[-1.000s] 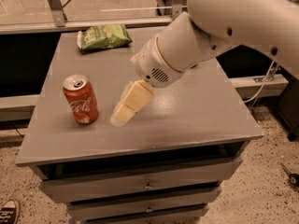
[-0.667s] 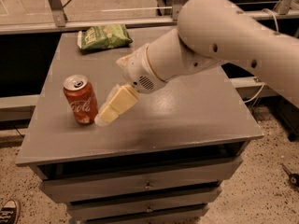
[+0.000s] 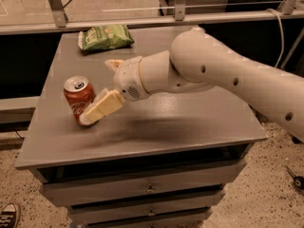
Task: Knock coke can over
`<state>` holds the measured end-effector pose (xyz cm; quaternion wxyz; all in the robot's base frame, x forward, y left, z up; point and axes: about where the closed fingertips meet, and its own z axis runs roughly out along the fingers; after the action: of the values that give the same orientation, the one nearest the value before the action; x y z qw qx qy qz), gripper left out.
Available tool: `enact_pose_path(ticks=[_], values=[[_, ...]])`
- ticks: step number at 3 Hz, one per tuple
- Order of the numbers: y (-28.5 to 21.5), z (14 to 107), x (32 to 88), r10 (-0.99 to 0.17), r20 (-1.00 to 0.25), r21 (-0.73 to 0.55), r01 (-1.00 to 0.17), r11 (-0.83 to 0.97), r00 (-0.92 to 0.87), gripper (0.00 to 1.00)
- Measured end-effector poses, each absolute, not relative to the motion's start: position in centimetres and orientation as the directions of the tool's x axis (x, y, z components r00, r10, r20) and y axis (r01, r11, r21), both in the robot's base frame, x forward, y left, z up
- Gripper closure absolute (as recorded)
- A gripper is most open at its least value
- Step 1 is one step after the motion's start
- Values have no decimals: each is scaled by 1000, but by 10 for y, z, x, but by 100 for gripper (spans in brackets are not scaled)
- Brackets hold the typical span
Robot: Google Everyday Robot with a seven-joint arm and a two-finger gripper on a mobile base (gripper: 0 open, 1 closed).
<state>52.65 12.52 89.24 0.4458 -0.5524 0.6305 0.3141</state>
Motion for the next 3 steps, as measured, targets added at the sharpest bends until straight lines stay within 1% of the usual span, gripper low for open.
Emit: enact_pose_path(ticks=[1,3], values=[[137,891,546,-370,-929,-83,-969,234,-10,0],[150,922,620,-305,-948,-37,-918,396,-94,0]])
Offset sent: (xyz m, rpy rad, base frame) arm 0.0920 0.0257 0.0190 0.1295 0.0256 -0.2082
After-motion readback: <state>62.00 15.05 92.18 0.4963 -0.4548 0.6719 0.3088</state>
